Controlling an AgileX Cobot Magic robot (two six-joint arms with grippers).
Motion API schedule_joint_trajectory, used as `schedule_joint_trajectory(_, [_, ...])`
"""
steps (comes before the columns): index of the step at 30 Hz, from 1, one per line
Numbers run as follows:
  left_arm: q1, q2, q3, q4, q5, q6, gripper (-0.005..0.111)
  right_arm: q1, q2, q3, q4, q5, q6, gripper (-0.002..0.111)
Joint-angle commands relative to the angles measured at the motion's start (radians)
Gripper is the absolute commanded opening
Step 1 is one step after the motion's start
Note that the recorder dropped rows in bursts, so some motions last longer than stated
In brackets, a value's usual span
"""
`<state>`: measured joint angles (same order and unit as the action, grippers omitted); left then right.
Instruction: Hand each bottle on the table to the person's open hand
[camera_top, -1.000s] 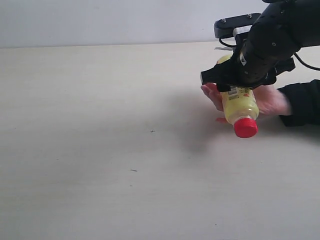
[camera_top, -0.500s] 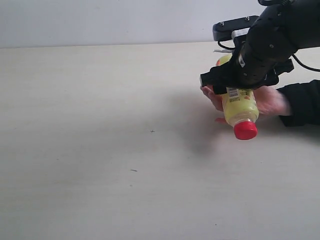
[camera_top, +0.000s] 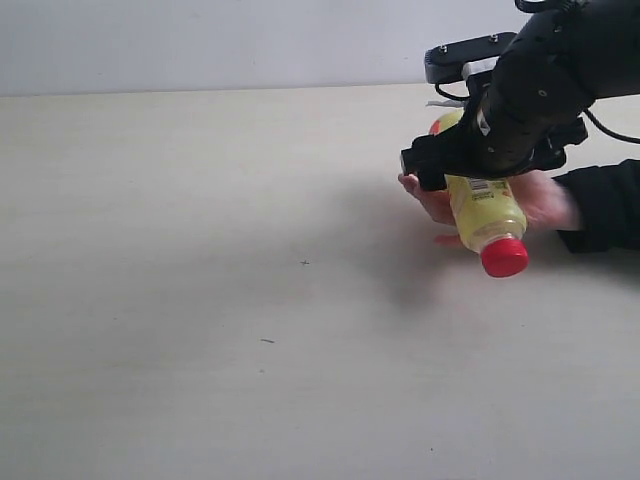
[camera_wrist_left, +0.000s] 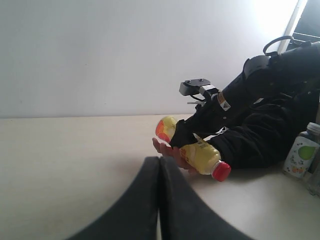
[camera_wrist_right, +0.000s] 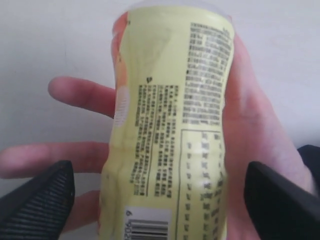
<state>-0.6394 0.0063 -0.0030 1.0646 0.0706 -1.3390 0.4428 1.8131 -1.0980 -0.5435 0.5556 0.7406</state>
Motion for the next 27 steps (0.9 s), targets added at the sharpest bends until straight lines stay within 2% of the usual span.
schedule_joint_trajectory(1, [0.001,-0.006,0.003,-0.006,-0.006,0.002,0.0,-0.002,-0.051,-0.006,-0.023,-0.01,-0.009,0.087])
schedule_joint_trajectory(5, [0.001,-0.006,0.003,-0.006,-0.006,0.002,0.0,-0.002,-0.152,-0.021,-0.028,0.002,-0.009,0.086])
schedule_joint_trajectory(7, [0.001,-0.006,0.003,-0.006,-0.006,0.002,0.0,-0.002,-0.243,-0.032,0.04,0.02,-0.096,0.086])
schedule_joint_trajectory(9, [0.001,-0.006,0.003,-0.006,-0.006,0.002,0.0,-0.002,-0.31,-0.032,0.098,0.055,-0.205,0.079])
schedule_joint_trajectory(11, [0.001,-0.006,0.003,-0.006,-0.006,0.002,0.0,-0.002,-0.372,-0.032,0.135,0.117,-0.282,0.063])
schedule_joint_trajectory(14, [0.001,-0.006,0.003,-0.006,-0.006,0.002,0.0,-0.002,-0.483,-0.003,0.147,0.221,-0.333,0.028])
schedule_joint_trajectory(15, [0.001,-0.006,0.003,-0.006,-0.006,0.002,0.0,-0.002,-0.531,0.015,0.147,0.241,-0.333,0.013])
schedule_joint_trajectory(16, [0.001,-0.006,0.003,-0.006,-0.006,0.002,0.0,-0.002,-0.628,0.055,0.147,0.257,-0.33,0.001])
schedule_joint_trajectory(22, [0.001,-0.006,0.003,-0.006,-0.006,0.002,0.0,-0.002,-1.124,0.224,0.181,0.37,-0.332,0.0])
schedule_joint_trajectory(27, [0.001,-0.006,0.003,-0.006,-0.006,0.002,0.0,-0.002,-1.384,0.231,0.206,0.444,-0.325,0.0])
